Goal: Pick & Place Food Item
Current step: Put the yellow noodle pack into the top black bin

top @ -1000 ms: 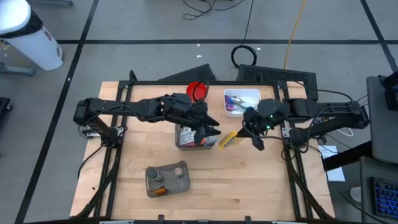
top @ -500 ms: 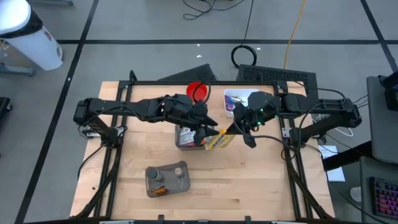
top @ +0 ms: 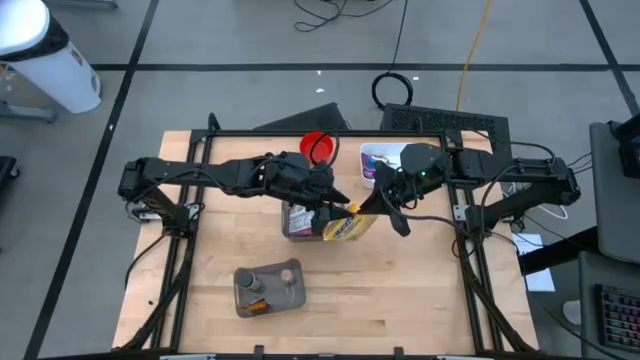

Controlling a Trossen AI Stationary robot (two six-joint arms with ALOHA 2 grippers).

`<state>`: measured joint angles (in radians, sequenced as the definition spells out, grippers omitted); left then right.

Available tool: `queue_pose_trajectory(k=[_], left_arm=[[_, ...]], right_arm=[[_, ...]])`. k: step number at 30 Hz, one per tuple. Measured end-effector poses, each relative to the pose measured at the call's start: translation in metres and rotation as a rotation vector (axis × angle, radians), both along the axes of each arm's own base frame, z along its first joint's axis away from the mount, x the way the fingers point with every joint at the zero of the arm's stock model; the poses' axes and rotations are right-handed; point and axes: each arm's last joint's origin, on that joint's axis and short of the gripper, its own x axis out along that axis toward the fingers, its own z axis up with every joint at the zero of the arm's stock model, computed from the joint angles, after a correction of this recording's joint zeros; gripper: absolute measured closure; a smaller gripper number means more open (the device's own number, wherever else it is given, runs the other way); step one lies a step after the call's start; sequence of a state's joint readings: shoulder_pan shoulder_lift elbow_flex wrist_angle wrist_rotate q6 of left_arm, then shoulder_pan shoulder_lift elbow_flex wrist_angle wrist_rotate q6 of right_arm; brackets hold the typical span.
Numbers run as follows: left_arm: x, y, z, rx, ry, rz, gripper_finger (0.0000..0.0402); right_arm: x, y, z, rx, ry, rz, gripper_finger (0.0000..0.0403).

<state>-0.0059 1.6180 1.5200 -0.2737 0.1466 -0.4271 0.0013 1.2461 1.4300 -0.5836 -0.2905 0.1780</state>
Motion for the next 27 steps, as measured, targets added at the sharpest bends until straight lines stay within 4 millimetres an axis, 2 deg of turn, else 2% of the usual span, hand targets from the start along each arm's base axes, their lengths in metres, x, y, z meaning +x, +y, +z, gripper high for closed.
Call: queue_pose_trajectory(k=[15, 23, 27], left_arm=[[0.0011, -0.0004, 0.003, 0.018, -0.037, -0.011, 0.0391], [0.0013, -0.001, 0.0041, 0.019, -0.05, -0.044, 0.0397], [0.0013, -0.0011, 0.004, 0.017, -0.05, -0.046, 0.0398]], right_arm=[[0.0004, 0.0, 0.0007, 0.0, -0.008, -0.001, 0.0403], [0.0003, 0.0001, 0.001, 0.002, -0.01, 0.001, 0.0399], [-0.0029, -0.0002, 0.0035, -0.001, -0.022, 0.002, 0.0371]])
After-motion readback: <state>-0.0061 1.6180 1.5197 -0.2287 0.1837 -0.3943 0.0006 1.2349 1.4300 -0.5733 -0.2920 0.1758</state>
